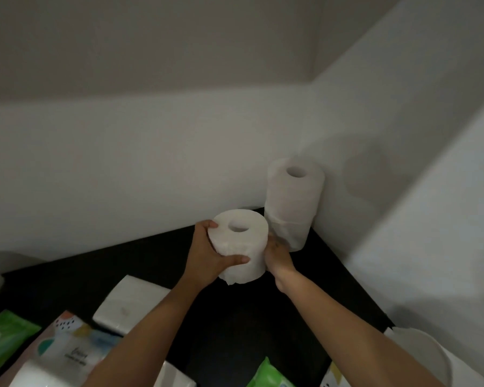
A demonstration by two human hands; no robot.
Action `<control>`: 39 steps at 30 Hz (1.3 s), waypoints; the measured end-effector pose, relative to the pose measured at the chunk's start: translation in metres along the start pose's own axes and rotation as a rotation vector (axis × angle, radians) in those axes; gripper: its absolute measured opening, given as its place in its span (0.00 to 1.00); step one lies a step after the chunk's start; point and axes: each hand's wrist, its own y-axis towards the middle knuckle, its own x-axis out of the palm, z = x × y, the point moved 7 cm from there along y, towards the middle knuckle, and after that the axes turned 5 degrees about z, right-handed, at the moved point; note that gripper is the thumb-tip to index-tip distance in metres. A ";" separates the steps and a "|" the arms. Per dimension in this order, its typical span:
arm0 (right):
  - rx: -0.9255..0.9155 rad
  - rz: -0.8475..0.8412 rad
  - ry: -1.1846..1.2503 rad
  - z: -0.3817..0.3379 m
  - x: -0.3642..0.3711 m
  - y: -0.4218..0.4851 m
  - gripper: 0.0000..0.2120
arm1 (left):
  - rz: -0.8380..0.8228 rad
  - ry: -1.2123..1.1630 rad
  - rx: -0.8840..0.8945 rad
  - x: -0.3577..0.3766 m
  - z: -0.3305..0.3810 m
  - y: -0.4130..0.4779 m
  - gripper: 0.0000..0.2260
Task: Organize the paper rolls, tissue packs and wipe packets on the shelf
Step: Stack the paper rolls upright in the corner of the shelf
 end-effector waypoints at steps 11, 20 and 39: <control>0.034 -0.046 0.137 0.012 0.008 -0.005 0.19 | 0.154 0.232 0.040 0.007 -0.008 -0.006 0.39; 0.076 -0.011 0.170 0.015 0.009 -0.001 0.28 | -0.014 0.093 -0.063 -0.010 -0.020 0.002 0.50; 0.068 -0.043 0.086 0.005 0.013 -0.018 0.33 | -0.196 0.329 0.114 -0.021 -0.003 -0.001 0.43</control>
